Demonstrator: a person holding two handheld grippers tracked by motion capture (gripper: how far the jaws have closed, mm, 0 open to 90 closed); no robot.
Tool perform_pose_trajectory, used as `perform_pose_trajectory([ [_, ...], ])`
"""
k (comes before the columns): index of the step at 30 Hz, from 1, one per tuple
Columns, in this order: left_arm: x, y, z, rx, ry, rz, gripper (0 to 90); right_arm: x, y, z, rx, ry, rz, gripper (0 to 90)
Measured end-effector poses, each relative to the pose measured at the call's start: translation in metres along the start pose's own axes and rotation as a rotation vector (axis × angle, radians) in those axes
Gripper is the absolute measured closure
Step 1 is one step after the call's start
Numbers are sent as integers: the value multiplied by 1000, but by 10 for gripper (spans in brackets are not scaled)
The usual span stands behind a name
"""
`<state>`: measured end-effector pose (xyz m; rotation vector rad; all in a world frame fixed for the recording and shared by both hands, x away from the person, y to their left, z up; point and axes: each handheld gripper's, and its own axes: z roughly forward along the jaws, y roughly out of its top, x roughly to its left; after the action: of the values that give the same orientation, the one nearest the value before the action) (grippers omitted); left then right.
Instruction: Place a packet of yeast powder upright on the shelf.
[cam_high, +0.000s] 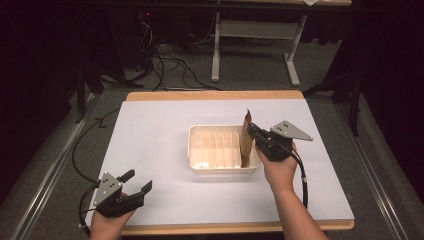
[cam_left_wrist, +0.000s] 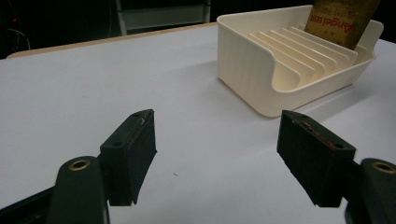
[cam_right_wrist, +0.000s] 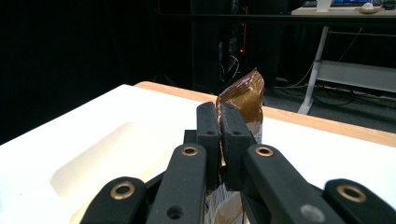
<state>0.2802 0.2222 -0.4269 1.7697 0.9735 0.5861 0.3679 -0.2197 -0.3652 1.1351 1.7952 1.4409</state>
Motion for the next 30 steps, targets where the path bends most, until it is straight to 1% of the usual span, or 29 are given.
perform_pose_trajectory([
  [4,0,0,0,1,-1,0,284,0,-2,0,3,4,5,880],
  [7,0,0,0,2,-1,2,284,0,-2,1,9,6,-4,861],
  [11,-1,0,1,2,-2,2,284,1,-2,1,24,11,-6,813],
  [12,-1,0,1,2,-2,2,284,1,-2,1,24,11,-6,813],
  [17,-1,0,1,3,-9,1,284,2,-2,1,41,12,-2,725],
  [22,-1,0,1,4,-10,1,284,5,-2,2,54,20,-9,626],
  [23,-1,0,1,5,-10,1,284,6,-2,2,57,21,-7,604],
  [24,-1,0,1,5,-10,1,284,7,-2,2,65,23,-8,563],
  [25,0,0,1,6,-9,2,284,7,-2,2,65,23,-8,563],
  [26,-1,0,2,5,-10,1,284,7,-2,2,69,22,-9,544],
  [27,0,0,1,6,-10,2,284,8,-2,1,75,28,-6,505],
  [28,0,0,1,6,-10,2,284,8,-2,1,75,28,-6,505],
  [30,-1,0,1,6,-11,1,284,9,-2,0,76,20,-4,447],
])
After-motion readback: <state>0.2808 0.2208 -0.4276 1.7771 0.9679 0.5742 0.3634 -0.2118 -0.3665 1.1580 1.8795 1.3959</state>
